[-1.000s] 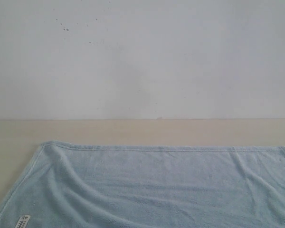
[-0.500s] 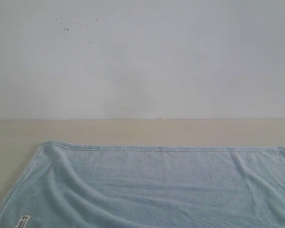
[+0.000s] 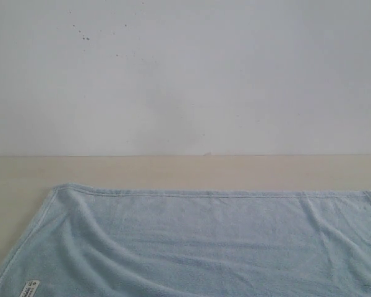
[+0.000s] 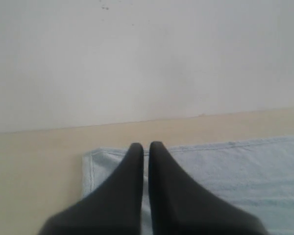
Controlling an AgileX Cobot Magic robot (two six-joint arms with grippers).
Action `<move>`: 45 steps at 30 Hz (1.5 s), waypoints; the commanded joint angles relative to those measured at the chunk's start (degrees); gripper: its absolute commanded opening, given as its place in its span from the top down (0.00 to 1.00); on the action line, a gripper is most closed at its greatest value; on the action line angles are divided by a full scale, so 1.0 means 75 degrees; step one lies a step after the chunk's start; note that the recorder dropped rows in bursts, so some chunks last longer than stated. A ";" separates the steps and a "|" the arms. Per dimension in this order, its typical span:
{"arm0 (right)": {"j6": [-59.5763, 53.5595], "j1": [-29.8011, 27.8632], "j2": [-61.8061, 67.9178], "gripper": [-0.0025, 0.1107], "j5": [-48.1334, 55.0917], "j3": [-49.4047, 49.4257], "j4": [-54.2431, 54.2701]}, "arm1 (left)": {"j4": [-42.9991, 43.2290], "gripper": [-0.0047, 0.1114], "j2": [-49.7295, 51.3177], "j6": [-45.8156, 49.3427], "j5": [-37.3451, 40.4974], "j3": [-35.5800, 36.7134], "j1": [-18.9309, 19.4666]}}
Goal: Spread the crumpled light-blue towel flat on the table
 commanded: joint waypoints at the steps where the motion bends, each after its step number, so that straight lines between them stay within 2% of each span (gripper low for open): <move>1: -0.0058 -0.0027 -0.0024 0.95 -0.0017 -0.0015 -0.0102 | 0.1502 0.93 -0.0262 -0.2326 -0.0041 0.0372 0.0392; 4: -0.0058 -0.0027 -0.0024 0.95 -0.0017 -0.0015 -0.0102 | 0.4317 0.93 -0.0556 -0.5823 0.0449 0.0719 0.0586; 6: -0.0058 -0.0027 -0.0024 0.95 -0.0017 -0.0015 -0.0102 | 0.5113 0.93 -0.0827 -0.7805 0.0555 0.1116 0.0584; 8: -0.0058 -0.0027 -0.0024 0.95 -0.0017 -0.0015 -0.0102 | 0.5266 0.93 -0.1125 -0.8314 0.0615 0.1274 0.0584; 11: -0.0058 -0.0027 -0.0024 0.95 -0.0039 -0.0015 -0.0104 | 0.5361 0.93 -0.1125 -0.7686 0.0912 0.1274 0.0584; 13: -0.0058 -0.0027 -0.0024 0.95 -0.0039 -0.0015 -0.0104 | 0.4942 0.93 -0.1125 -0.7375 0.0897 0.1274 0.0584; 27: -0.0058 -0.0027 -0.0024 0.95 0.0053 -0.0015 -0.0104 | 0.5059 0.93 -0.1125 -0.7319 0.1030 0.1274 0.0584; 31: -0.0058 -0.0027 -0.0024 0.95 0.0053 -0.0015 -0.0104 | 0.5025 0.93 -0.1125 -0.7224 0.0799 0.1274 0.0584; 36: -0.0058 -0.0027 -0.0024 0.95 0.0053 -0.0015 -0.0104 | 0.5025 0.93 -0.1125 -0.6491 0.0799 0.1274 0.0584; 45: -0.0058 -0.0027 -0.0024 0.95 0.0053 -0.0015 -0.0104 | 0.5025 0.93 -0.1125 -0.6459 0.0799 0.1274 0.0584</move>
